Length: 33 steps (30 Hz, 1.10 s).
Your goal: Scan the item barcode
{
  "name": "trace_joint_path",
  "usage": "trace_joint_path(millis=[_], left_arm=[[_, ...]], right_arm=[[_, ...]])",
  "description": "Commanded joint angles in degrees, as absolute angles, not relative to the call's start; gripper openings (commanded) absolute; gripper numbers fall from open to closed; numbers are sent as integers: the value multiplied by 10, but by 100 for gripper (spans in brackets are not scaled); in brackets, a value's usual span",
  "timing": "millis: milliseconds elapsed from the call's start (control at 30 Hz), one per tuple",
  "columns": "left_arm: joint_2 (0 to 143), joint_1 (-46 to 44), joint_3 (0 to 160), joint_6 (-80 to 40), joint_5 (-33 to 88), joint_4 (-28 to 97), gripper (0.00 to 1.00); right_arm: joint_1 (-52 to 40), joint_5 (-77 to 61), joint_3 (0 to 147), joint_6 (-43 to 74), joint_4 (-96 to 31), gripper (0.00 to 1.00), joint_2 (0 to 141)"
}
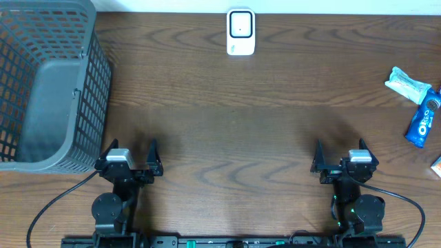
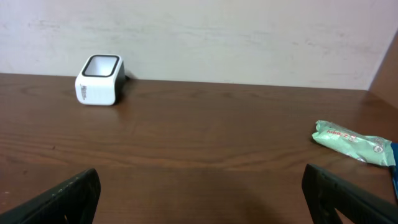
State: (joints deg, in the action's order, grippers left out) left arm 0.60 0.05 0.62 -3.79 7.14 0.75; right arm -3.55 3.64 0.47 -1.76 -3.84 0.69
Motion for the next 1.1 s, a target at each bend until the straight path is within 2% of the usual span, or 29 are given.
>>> trace_joint_path(millis=[0, 1067], left_arm=[[1, 4, 2, 15, 83, 37, 98], [2, 4, 2, 28, 81, 35, 98]], right_arm=[[-33, 35, 3, -22, -40, 99, 3], [-33, 35, 3, -22, -40, 99, 3]])
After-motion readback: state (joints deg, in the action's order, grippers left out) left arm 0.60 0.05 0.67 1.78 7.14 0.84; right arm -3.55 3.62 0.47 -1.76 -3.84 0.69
